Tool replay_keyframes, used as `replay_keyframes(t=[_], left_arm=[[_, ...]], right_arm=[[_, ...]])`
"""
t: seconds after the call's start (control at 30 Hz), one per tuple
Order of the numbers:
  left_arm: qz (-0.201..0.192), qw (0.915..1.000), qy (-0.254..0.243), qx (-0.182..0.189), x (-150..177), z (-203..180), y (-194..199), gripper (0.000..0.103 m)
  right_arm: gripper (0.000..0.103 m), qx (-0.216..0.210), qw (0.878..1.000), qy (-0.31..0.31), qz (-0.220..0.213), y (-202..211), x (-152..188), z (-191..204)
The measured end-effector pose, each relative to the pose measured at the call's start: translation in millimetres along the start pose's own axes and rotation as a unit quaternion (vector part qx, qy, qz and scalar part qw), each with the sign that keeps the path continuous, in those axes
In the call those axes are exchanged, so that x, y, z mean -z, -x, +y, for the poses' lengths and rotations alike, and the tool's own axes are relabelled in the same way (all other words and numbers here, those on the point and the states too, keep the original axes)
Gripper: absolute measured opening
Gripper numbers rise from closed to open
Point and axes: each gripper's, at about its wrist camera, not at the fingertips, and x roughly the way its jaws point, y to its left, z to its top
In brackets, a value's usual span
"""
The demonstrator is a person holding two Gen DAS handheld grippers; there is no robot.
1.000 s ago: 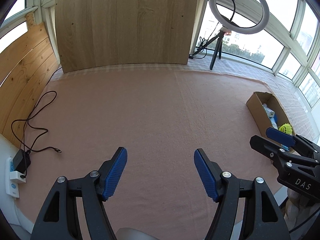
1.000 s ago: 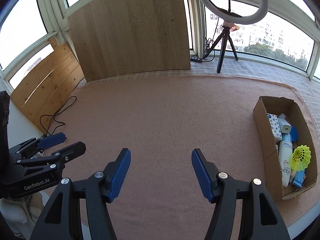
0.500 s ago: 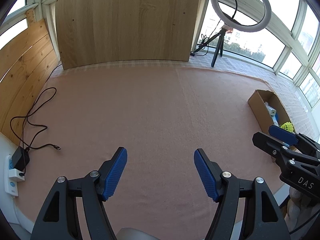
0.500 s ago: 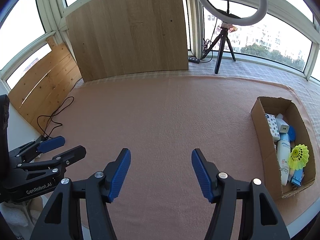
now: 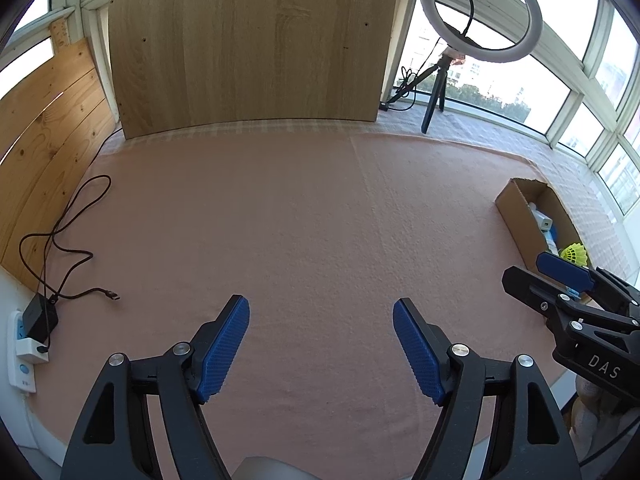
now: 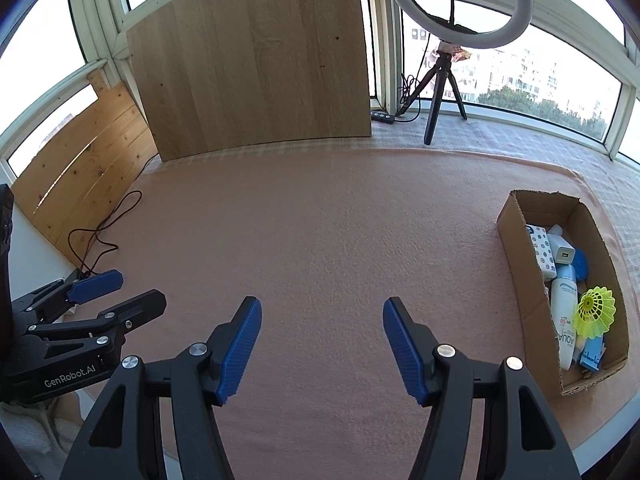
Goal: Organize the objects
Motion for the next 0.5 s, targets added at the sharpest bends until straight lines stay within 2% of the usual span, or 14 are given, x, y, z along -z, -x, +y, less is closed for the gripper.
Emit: replay_keyframes(t=[0.5], left_arm=[[0.0, 1.0, 0.003, -0.006, -1.7, 2.2, -2.4, 0.081]], right_arm=[[0.059, 0.0, 1.0, -0.002, 0.004, -2.7, 1.4, -2.2]])
